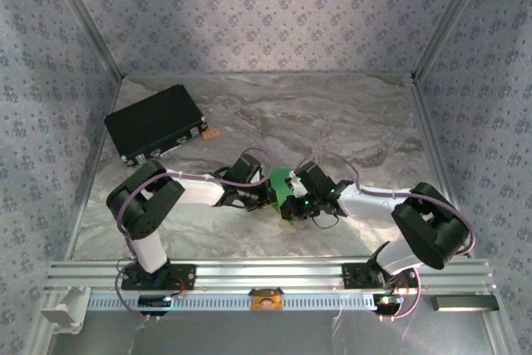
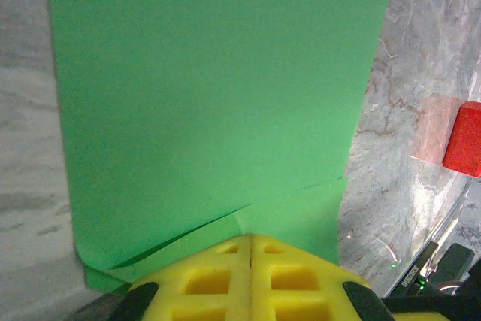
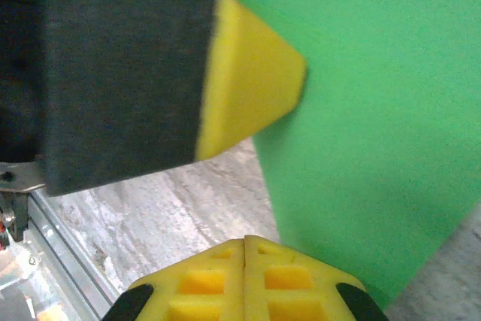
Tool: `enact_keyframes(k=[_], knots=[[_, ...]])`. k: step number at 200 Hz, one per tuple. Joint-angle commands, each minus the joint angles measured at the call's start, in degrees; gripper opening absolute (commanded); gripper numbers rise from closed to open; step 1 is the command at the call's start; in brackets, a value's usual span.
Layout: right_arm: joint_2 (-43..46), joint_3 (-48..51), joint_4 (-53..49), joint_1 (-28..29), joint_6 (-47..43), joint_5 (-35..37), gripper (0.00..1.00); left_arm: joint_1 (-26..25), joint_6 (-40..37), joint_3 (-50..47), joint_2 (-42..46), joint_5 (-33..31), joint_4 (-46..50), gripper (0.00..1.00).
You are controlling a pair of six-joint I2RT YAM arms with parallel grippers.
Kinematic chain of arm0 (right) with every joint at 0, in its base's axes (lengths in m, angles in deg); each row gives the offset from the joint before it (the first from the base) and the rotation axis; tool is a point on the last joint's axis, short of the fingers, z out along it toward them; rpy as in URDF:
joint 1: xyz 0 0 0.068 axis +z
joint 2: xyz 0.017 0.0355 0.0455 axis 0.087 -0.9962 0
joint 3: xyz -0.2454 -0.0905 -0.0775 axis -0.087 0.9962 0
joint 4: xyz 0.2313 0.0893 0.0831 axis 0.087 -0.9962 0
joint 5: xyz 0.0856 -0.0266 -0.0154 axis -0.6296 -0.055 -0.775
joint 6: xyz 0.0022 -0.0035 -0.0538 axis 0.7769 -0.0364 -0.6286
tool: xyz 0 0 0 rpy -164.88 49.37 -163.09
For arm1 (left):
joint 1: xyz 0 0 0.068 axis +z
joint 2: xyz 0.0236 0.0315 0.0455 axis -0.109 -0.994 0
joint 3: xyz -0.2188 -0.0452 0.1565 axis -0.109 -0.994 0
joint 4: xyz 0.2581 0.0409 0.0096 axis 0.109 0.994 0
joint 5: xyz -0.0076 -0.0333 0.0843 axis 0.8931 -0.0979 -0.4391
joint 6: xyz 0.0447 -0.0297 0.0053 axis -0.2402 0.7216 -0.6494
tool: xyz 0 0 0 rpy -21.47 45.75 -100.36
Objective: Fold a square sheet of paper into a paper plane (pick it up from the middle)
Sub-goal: Third fold the triangle at the center of the table.
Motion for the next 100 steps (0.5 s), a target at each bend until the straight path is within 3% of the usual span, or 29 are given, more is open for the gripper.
enact_keyframes(k=[1,49,100], knots=[[-0.1,-2.9,-3.5,1.4,-2.2,0.2,0.07,0.5,-1.0,-1.2,-0.2,-2.5,4.3,0.0],[-4.7,-2.9,-3.9,2.8,-2.2,3.1,0.06,0.4,-1.0,-1.2,-0.3,-2.4,4.1,0.0],[-3.8,2.2,2.0,1.0,0.1,-1.4,0.07,0.6,-1.3,-1.2,-0.6,-2.4,4.1,0.0]])
